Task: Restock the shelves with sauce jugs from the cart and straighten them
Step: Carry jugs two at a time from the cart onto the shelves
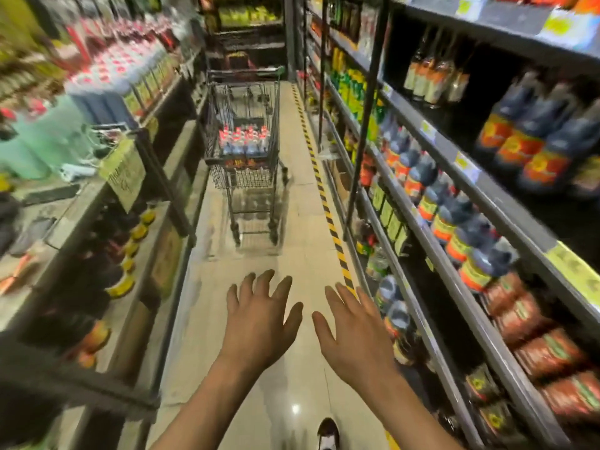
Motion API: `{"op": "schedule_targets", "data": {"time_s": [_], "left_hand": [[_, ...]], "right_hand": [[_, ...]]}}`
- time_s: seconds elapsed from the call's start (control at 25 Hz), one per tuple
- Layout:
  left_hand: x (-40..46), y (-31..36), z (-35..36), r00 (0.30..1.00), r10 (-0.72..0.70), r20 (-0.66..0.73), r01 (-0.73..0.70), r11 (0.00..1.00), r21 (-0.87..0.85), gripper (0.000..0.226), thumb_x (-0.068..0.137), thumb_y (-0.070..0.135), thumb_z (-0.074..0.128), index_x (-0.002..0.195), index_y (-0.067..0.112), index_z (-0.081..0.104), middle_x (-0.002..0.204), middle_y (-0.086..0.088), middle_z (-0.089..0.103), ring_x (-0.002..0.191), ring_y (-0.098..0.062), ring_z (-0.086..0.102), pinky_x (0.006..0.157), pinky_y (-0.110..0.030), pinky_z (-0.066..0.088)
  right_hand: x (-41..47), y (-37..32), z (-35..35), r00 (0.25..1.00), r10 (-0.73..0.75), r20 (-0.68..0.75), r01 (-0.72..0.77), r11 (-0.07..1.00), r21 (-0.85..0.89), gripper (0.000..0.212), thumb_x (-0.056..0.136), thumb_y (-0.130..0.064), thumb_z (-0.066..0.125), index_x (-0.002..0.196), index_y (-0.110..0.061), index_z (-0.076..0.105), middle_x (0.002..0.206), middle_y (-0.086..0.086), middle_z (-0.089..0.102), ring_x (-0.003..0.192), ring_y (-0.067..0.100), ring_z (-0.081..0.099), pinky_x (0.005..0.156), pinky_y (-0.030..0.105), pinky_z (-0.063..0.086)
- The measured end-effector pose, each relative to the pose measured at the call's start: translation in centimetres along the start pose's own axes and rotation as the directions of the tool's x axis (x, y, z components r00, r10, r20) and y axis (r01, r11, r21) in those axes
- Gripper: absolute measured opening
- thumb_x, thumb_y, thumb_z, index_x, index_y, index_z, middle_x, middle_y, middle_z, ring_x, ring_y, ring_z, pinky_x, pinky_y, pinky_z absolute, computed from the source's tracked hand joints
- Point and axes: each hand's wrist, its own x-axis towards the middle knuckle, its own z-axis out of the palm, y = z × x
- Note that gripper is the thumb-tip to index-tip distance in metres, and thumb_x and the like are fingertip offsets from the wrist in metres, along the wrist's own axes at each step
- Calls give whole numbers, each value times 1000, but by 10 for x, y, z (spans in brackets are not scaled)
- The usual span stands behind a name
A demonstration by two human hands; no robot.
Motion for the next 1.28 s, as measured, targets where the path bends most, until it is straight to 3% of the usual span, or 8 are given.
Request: {"op": "schedule_targets", "data": {"time_s": [0.16, 0.36, 0.64, 0.96, 1.16, 1.28], "left_hand": [[95, -12, 2, 999, -26, 20, 25, 999, 43, 65, 92, 61, 32, 145, 28, 50, 151, -10, 48, 140, -40, 40, 111, -61, 34], [166, -52, 8, 985, -169, -16, 170, 985, 25, 62, 90, 61, 38, 137, 27, 59, 143, -8, 56, 134, -38, 48, 107, -60, 40], [283, -142, 46, 958, -284, 21, 285, 958, -30, 62, 88, 61, 39, 132, 24, 63, 136, -11, 62, 126, -40, 54, 99, -58, 46], [449, -231, 59, 966, -256, -25, 253, 962, -101, 54, 86, 58, 45, 126, 27, 66, 131, -8, 63, 121, -38, 57, 97, -56, 47], [518, -266, 72, 959, -281, 20, 282, 952, -116, 57, 86, 59, 44, 129, 28, 64, 131, -6, 64, 122, -35, 57, 96, -55, 47], [569, -279, 88, 953, -289, 95, 298, 950, -95, 61, 88, 62, 38, 138, 31, 56, 142, -4, 56, 132, -33, 49, 104, -54, 41]], "right_hand": [[104, -12, -18, 997, -74, 18, 72, 995, 65, 85, 87, -68, 3, 158, -30, 28, 168, -6, 23, 157, 26, 8, 127, 45, 12], [214, -30, -26, 986, -154, 62, 153, 988, 15, 60, 104, -54, 32, 158, -28, 29, 167, -5, 24, 156, 27, 10, 127, 44, 11], [371, -76, 17, 965, -179, 190, 189, 981, -37, 63, 104, -56, 29, 160, -28, 19, 170, -4, 14, 156, 30, 4, 125, 45, 7], [552, -144, 33, 963, -194, 188, 222, 965, -142, 63, 104, -55, 29, 160, -27, 23, 169, -3, 17, 156, 28, 8, 127, 45, 9], [624, -154, 54, 954, -158, 256, 193, 974, -116, 63, 104, -55, 28, 160, -28, 20, 169, -4, 16, 156, 28, 8, 126, 44, 10], [681, -148, 70, 949, -136, 283, 159, 985, -61, 63, 104, -56, 28, 160, -29, 20, 169, -5, 15, 156, 28, 7, 127, 43, 10]]}}
